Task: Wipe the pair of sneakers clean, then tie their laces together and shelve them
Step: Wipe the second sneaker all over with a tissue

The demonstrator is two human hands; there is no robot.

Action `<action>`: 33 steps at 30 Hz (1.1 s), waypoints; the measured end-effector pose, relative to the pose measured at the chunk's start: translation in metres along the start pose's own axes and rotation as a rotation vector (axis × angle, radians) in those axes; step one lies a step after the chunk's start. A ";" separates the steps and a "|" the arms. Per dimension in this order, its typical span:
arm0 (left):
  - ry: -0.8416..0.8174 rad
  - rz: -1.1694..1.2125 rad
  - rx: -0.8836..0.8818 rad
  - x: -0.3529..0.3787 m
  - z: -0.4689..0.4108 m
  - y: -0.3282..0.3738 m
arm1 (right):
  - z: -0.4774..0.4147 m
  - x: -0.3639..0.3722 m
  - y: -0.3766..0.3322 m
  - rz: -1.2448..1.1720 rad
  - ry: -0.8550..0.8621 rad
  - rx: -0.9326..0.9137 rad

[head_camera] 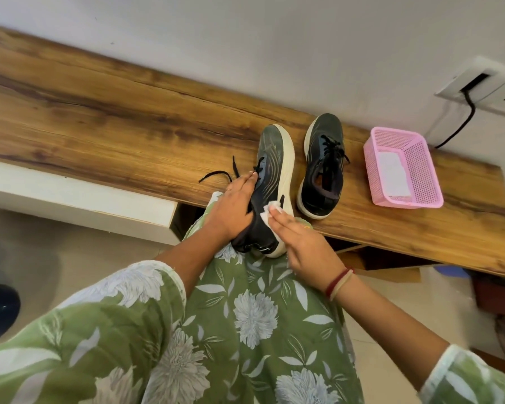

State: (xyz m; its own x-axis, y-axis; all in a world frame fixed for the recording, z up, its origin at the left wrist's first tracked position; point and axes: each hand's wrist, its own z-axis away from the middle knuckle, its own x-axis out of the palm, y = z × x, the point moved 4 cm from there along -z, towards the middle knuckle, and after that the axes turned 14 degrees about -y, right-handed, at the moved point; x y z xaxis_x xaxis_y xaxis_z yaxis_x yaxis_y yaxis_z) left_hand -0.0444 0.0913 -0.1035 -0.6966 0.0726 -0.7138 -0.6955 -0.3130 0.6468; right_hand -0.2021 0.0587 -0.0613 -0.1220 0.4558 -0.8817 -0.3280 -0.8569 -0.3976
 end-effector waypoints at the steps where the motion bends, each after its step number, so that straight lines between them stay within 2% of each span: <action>1: 0.003 -0.004 -0.002 0.000 0.000 -0.001 | -0.001 0.005 -0.004 -0.045 0.004 0.017; 3: 0.004 -0.028 0.004 0.000 0.001 0.000 | 0.006 0.012 -0.010 -0.071 0.002 0.027; 7: -0.005 -0.037 0.011 0.000 0.000 0.004 | 0.019 0.005 -0.005 0.024 0.073 0.081; 12: -0.011 -0.003 -0.005 0.000 0.001 0.001 | -0.006 0.014 -0.021 -0.200 0.137 0.239; 17: -0.026 -0.048 0.013 0.000 0.000 0.005 | 0.017 0.013 -0.022 -0.058 0.121 0.165; 21: -0.006 -0.023 0.006 0.000 0.000 0.002 | -0.009 0.013 -0.022 -0.232 0.182 0.295; 26: -0.025 -0.035 0.016 0.000 0.000 0.002 | 0.008 0.016 -0.026 -0.175 0.142 0.180; 31: -0.007 -0.011 -0.008 0.001 -0.001 0.000 | -0.012 0.011 -0.032 -0.301 0.219 0.333; 33: -0.012 -0.020 -0.025 0.001 0.000 0.000 | -0.010 0.014 -0.048 -0.285 0.174 0.242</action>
State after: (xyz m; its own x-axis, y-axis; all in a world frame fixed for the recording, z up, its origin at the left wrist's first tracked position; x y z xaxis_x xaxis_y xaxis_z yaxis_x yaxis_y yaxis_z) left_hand -0.0449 0.0915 -0.1045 -0.6849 0.0909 -0.7230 -0.7048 -0.3346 0.6256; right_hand -0.1789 0.1037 -0.0571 0.1590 0.6012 -0.7831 -0.5389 -0.6118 -0.5791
